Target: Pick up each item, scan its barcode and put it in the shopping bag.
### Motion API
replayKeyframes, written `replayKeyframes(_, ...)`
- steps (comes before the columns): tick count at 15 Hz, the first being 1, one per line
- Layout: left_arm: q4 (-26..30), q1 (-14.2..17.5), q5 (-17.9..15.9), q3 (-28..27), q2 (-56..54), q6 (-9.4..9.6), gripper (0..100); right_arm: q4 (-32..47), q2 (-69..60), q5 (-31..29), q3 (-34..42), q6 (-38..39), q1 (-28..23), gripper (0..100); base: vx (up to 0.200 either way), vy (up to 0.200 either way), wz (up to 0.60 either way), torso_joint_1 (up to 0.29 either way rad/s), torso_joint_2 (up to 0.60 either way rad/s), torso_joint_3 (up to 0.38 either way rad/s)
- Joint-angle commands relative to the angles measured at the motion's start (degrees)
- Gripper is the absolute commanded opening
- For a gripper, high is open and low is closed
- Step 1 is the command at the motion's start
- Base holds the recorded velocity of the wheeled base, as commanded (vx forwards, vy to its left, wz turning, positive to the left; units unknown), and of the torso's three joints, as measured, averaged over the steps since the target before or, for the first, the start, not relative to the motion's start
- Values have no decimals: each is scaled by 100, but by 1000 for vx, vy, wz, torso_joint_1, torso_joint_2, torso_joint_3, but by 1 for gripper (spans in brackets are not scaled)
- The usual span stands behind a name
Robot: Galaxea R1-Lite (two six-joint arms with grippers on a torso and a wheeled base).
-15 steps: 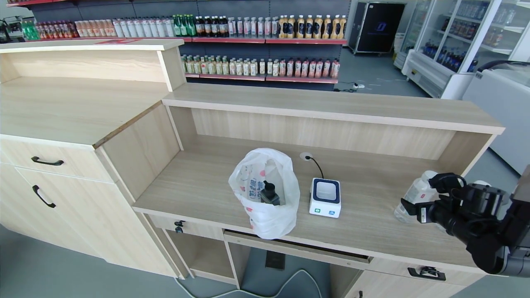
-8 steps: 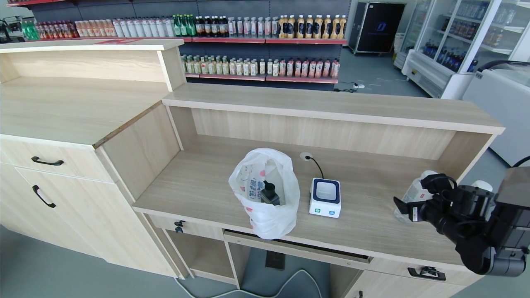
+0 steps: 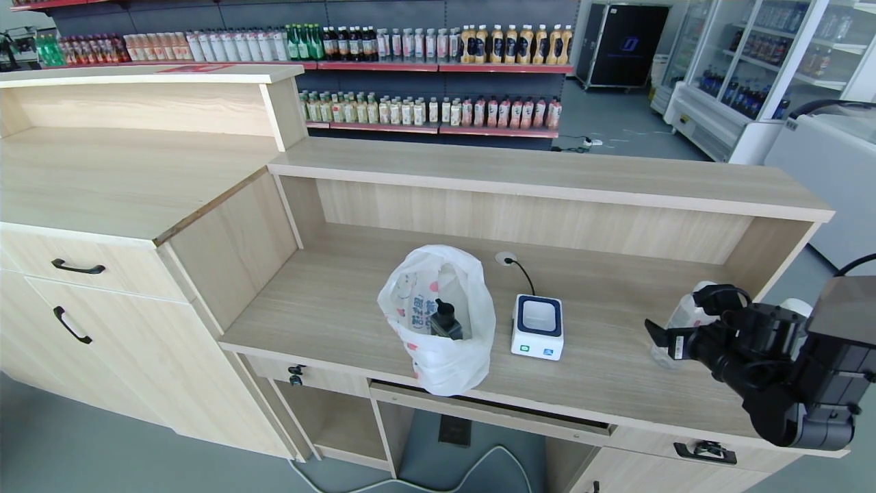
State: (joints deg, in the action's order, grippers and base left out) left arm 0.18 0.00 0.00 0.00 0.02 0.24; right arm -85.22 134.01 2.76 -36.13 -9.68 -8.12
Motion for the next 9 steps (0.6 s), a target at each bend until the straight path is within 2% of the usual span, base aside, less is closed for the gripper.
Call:
replayKeyframes(1,-1,0,0,0,-2,2,100,6,64,6,-87,1,38,100,0,0,0,0,0,0)
replayKeyframes(9,-1,0,0,0,-2,2,100,23,248,-12,-570,-78,109,100,0,0,0,0,0,0)
